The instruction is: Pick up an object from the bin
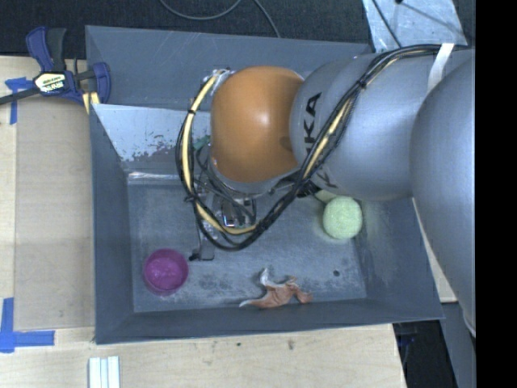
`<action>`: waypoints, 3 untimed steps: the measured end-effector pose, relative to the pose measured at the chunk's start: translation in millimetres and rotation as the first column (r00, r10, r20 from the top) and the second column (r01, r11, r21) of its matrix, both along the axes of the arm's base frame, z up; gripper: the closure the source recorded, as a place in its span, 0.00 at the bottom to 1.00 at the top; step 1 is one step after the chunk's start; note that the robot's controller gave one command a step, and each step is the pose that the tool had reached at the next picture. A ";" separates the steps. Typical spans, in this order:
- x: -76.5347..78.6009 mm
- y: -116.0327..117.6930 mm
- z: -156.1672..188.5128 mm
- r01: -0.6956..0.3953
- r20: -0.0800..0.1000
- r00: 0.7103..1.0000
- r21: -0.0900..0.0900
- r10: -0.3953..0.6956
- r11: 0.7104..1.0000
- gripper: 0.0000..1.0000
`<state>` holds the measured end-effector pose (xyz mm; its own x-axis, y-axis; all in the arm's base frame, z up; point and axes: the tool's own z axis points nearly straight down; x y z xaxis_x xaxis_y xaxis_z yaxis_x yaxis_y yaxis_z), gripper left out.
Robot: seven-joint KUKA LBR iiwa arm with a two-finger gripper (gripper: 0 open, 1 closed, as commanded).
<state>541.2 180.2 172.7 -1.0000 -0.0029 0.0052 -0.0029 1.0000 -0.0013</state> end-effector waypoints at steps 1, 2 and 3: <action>1.8 -0.7 4.9 0.003 0.008 1.000 0.002 -0.003 1.000 0.00; -30.1 29.4 -60.2 0.042 0.012 0.999 0.004 -0.042 0.999 0.00; -44.0 39.6 -91.6 -0.008 0.001 1.000 0.002 0.008 1.000 0.00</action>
Offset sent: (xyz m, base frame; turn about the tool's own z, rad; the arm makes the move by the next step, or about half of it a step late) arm -0.0523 0.0485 -0.1027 0.0634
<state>497.2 219.8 81.1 -0.9999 -0.0112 0.0045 -0.0112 0.9999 0.0006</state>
